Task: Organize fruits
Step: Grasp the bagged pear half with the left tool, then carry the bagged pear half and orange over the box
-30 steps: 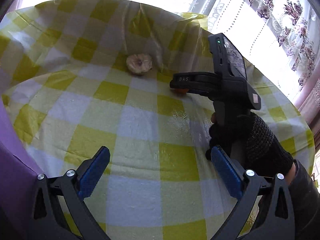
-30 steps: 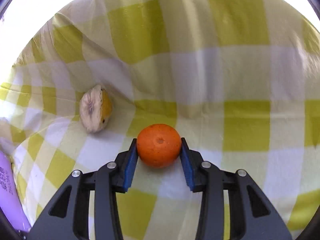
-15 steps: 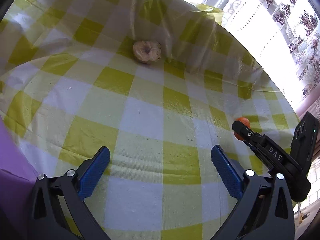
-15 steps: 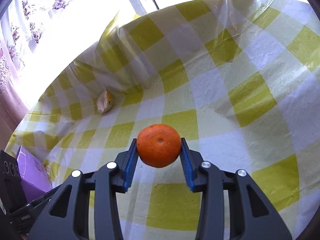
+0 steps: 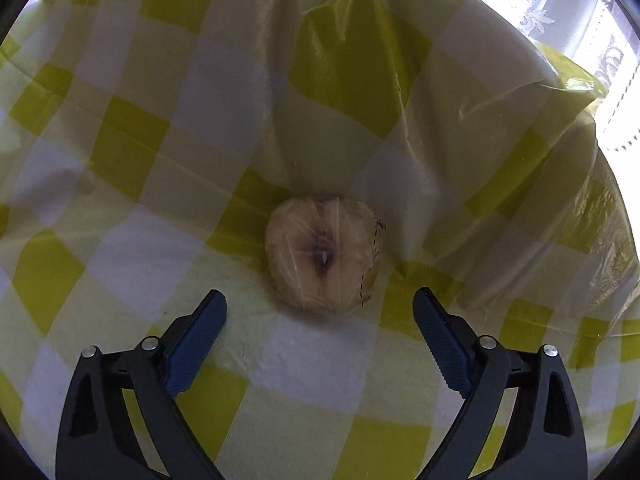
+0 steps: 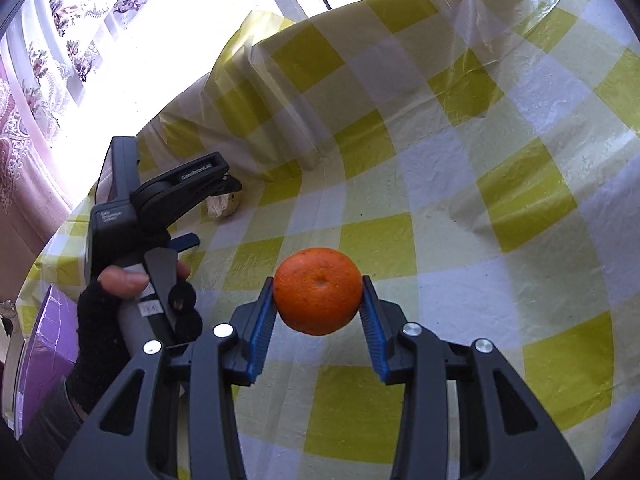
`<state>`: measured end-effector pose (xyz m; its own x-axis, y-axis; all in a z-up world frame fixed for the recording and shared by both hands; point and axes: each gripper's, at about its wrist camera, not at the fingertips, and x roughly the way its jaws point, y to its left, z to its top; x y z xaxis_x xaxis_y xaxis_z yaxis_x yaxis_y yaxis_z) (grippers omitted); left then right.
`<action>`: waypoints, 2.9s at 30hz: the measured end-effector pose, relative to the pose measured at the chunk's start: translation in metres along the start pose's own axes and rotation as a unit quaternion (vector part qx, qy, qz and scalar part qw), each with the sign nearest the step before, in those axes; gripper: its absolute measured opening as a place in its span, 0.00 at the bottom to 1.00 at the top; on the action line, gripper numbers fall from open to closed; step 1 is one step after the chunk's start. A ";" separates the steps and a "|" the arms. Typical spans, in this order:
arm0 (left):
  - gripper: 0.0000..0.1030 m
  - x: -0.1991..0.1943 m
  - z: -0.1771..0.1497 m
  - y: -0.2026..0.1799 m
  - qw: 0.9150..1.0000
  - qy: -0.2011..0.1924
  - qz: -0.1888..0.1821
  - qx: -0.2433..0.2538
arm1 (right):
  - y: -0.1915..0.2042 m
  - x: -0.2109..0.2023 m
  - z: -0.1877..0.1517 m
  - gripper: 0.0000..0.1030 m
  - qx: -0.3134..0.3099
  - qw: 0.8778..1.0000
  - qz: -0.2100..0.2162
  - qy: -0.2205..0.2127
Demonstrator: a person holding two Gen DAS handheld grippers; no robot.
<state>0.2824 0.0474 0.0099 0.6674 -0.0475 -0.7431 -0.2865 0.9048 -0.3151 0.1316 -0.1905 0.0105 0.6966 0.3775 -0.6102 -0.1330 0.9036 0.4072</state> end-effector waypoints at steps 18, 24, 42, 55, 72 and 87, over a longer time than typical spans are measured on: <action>0.54 -0.117 -0.109 0.022 0.996 -0.027 -0.019 0.085 | 0.001 0.000 -0.002 0.40 0.003 1.000 -0.001 0.003; 0.54 -0.169 -0.160 0.041 0.993 -0.043 0.001 0.106 | 0.001 0.001 -0.001 0.40 0.003 1.000 -0.001 0.005; 0.55 -0.178 -0.180 0.069 0.994 0.000 -0.065 0.085 | 0.000 0.001 -0.002 0.40 0.003 1.000 -0.013 0.001; 0.55 -0.180 -0.181 0.067 0.993 -0.006 -0.072 0.092 | 0.029 -0.026 -0.064 0.40 0.014 0.998 -0.040 0.043; 0.55 -0.238 -0.234 0.095 0.991 -0.023 -0.072 0.109 | 0.070 -0.101 -0.151 0.40 -0.018 0.999 -0.030 0.028; 0.55 -0.273 -0.253 0.096 0.984 -0.070 -0.066 0.150 | 0.073 -0.122 -0.165 0.40 -0.016 1.000 -0.024 0.012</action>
<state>-0.1013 0.0396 0.0328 0.7797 -0.1338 -0.6117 0.0119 0.9799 -0.1991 -0.0795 -0.1371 0.0026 0.6852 0.3387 -0.6448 -0.1237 0.9265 0.3553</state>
